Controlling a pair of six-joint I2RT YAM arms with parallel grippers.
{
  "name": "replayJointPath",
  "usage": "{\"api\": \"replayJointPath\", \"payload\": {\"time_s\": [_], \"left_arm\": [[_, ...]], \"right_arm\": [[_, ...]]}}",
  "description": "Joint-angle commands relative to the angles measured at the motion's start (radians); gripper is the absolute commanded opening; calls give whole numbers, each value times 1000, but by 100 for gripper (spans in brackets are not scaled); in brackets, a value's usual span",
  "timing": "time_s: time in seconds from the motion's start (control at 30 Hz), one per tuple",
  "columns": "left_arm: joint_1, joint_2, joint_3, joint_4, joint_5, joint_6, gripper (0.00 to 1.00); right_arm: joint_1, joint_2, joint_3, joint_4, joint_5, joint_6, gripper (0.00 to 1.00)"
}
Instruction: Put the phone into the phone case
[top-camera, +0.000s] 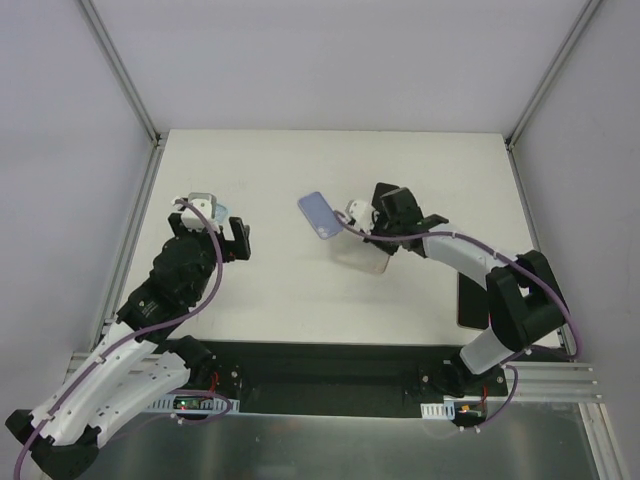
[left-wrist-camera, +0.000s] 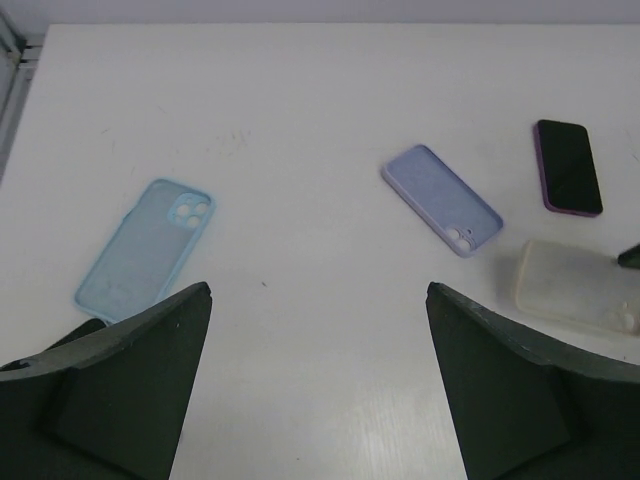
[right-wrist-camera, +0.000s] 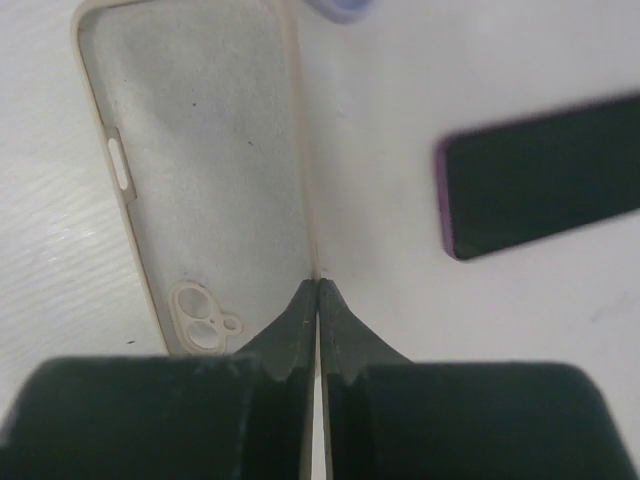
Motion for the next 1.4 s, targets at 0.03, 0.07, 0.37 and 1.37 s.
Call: {"api": "replayJointPath", "payload": {"time_s": [0.03,0.07,0.37,1.37], "left_arm": [[-6,-91,-19,22,-205,-34,88],[-6,-99,-22,21,-217,-37,88],[-6,-87,-23,24,-213,-42,88],[11,407,75,22,235,-267,90]], "right_arm": [[136,-66,-74,134,-192,-430,1],[167,-62,-79,131,-177,-471,1],[394,-5,-113,208,-16,-723,1],[-51,-103,185,-95,228,858,75]]}}
